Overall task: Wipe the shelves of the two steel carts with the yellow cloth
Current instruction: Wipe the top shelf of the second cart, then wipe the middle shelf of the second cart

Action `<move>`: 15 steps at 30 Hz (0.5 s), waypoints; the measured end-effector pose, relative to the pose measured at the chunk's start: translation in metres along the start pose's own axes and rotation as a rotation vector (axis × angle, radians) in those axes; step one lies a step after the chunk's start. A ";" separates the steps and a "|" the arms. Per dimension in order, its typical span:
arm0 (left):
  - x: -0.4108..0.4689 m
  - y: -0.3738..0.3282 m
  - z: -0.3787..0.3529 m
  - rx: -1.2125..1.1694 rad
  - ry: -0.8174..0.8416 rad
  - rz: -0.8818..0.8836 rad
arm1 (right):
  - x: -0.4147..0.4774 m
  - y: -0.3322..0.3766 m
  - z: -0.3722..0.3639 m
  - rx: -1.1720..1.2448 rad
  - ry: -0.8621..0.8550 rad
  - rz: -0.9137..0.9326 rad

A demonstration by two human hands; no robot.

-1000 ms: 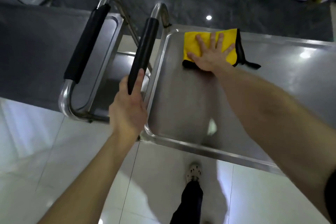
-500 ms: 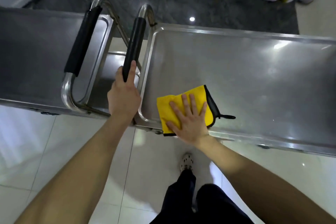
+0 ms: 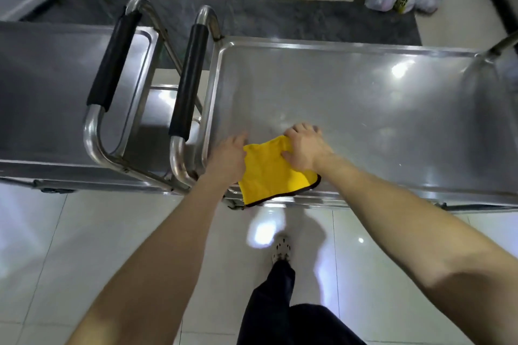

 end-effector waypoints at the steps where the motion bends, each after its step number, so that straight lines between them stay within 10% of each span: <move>1: 0.001 0.003 -0.003 -0.007 0.029 0.023 | -0.003 0.001 0.001 -0.002 -0.005 -0.001; 15: -0.147 0.019 -0.012 -0.676 -0.136 0.345 | -0.184 0.031 -0.007 0.469 -0.229 -0.198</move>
Point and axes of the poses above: each hand's wrist, its own x-axis towards the middle knuckle, its own z-axis out of the back of the hand, y = z × x, the point moved 3 cm from there along x, towards the middle knuckle, and after that the axes turned 12 degrees about -y, right-handed, at the moved point
